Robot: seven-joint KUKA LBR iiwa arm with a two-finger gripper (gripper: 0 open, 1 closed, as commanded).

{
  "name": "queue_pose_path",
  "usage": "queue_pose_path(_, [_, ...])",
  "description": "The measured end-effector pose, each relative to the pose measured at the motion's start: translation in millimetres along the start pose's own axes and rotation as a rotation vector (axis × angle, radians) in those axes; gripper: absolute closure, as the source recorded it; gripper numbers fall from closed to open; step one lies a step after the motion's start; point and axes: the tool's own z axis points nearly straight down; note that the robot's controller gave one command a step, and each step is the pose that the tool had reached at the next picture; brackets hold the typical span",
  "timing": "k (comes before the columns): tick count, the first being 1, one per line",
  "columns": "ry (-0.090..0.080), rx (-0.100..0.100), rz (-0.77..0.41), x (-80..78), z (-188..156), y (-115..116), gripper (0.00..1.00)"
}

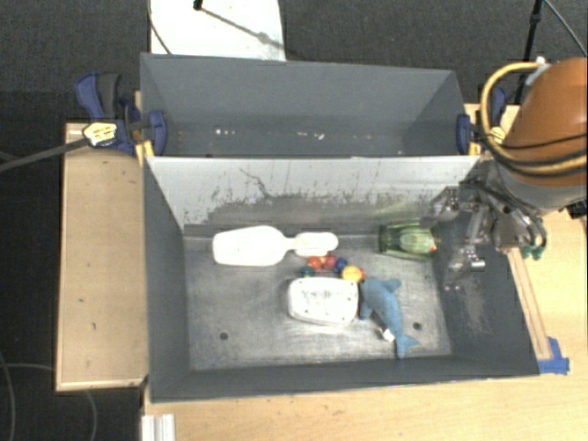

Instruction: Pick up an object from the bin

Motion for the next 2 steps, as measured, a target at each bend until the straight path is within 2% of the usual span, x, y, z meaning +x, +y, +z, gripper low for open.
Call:
queue_pose_path(1, [0.002, 0.001, -0.046, -1.0, 48.2, -5.9, 0.00])
queue_pose_path(2, [0.003, 0.000, -0.054, -1.0, 55.8, -4.7, 0.00])
